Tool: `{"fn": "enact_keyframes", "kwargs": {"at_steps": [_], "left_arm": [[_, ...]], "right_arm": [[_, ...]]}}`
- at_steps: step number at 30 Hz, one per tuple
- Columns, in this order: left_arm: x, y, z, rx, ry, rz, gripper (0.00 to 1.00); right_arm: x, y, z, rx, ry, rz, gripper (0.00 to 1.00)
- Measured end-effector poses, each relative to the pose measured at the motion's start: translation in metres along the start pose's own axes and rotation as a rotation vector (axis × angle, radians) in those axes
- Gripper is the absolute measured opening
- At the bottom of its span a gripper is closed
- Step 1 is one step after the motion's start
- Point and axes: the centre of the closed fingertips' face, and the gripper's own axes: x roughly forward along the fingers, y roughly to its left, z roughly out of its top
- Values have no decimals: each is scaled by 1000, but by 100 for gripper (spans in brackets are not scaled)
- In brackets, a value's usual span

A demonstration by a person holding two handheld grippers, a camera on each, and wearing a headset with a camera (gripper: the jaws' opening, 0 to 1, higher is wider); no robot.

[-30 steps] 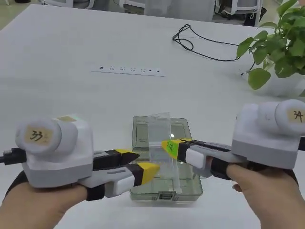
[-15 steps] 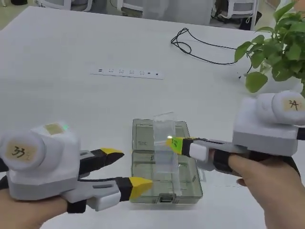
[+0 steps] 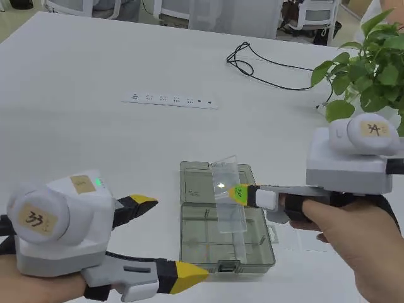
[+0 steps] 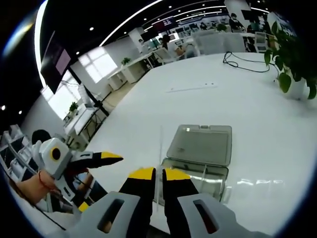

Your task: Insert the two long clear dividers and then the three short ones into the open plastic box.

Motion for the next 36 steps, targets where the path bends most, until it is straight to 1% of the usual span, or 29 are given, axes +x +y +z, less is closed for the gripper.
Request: {"fn": "enact_keyframes", "kwargs": {"at_steps": [3, 7, 9, 12, 13, 16, 18, 20, 21, 22, 26, 29, 33, 36], "left_arm": [[-2, 1, -2, 16, -9, -5, 95], [-4, 2, -7, 35, -4, -18, 99], [-6, 2, -9, 50, -3, -26, 100], [-7, 3, -14, 58, 9, -44, 100], [-7, 4, -15, 62, 8, -46, 100], [-7, 5, -16, 62, 8, -61, 100], [-6, 7, -15, 65, 3, -69, 100], [-5, 7, -15, 63, 3, -76, 100], [-5, 7, -15, 65, 0, -79, 100], [-4, 7, -15, 66, -3, -83, 100], [-3, 8, -16, 56, -8, -94, 99], [-1, 8, -17, 48, -11, -100, 99], [1, 9, -18, 38, -15, -104, 99], [2, 8, -20, 32, -16, -107, 99]], "right_arm": [[3, -3, -2, 19, 20, -17, 7], [8, -6, -5, 57, 50, -44, 7], [10, -7, -7, 79, 66, -60, 7], [15, -7, -15, 113, 107, -89, 7], [16, -8, -17, 117, 115, -97, 7], [20, -8, -25, 173, 148, -109, 7], [23, -9, -29, 185, 164, -118, 7], [27, -13, -40, 185, 221, -144, 7], [29, -12, -41, 198, 222, -142, 7], [31, -12, -44, 231, 235, -139, 7], [36, -18, -53, 236, 263, -161, 7], [42, -25, -57, 257, 272, -163, 7], [44, -24, -62, 262, 292, -171, 7], [46, -31, -61, 274, 289, -174, 7]]}}
